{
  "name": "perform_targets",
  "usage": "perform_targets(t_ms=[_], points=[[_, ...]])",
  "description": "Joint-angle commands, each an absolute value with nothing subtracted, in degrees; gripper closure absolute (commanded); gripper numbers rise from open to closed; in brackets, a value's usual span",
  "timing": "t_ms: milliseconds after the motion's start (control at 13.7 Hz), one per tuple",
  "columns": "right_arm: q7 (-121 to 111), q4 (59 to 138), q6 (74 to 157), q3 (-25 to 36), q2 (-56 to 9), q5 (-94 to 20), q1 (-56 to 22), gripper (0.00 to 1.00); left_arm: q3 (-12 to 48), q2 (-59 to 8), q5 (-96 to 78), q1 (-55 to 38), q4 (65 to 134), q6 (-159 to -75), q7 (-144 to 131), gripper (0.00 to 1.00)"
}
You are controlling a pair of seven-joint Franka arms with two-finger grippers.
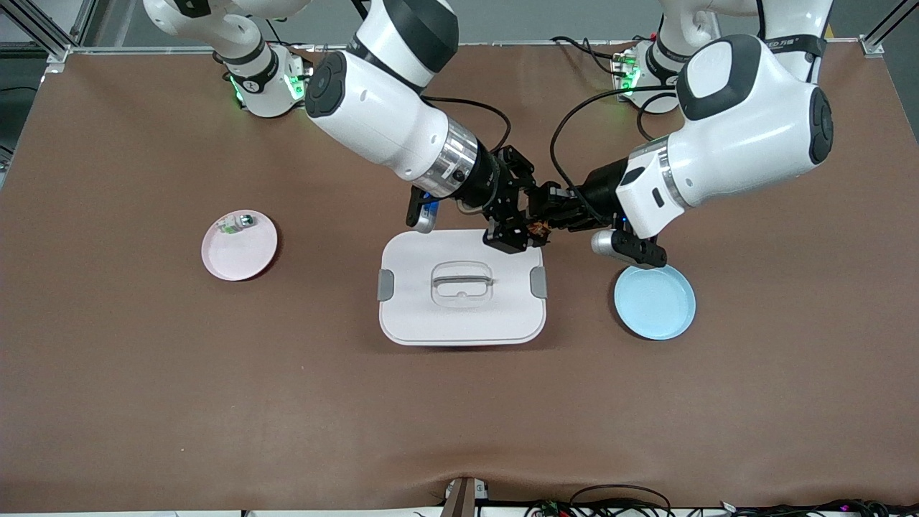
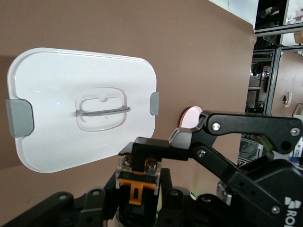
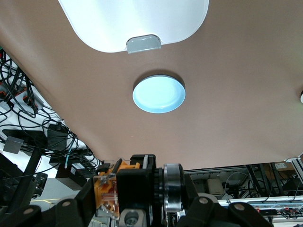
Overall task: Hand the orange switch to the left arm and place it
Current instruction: 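Grasp the switch with the left gripper and open the right gripper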
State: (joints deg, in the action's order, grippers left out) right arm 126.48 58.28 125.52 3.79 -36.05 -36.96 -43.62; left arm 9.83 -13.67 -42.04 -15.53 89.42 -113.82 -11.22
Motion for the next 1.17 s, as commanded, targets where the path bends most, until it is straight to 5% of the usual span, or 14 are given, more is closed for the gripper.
perform_targets(t_ms=[0,73,146,439,1099], points=[[127.4,56.3,125.3,4.5,-36.5,-37.4,-43.6,0.27,9.7,-13.4,-40.3,-15.8,89.6,-113.7,-12.2,1.0],[127.4,56.3,125.3,4.6,-36.5,-37.4,-43.5,0.07,9.6,-13.4,-40.3,-15.8,89.6,-113.7,-12.2,1.0],[127.4,56.3,125.2,4.7,-36.4,-37.4,-43.2,0.0,9.7,-13.4,-40.3,-15.8,89.6,-113.7,-12.2,1.0],[126.3,56.3,123.9,5.2,-35.7,-36.7,-42.2,0.0,9.4,-13.3,-39.1,-15.6,89.7,-113.1,-12.3,1.0],[98.5,56.4,101.6,5.4,-29.5,-31.1,-34.0,0.0,9.0,-9.8,-18.0,-13.5,89.7,-97.7,-15.4,1.0]])
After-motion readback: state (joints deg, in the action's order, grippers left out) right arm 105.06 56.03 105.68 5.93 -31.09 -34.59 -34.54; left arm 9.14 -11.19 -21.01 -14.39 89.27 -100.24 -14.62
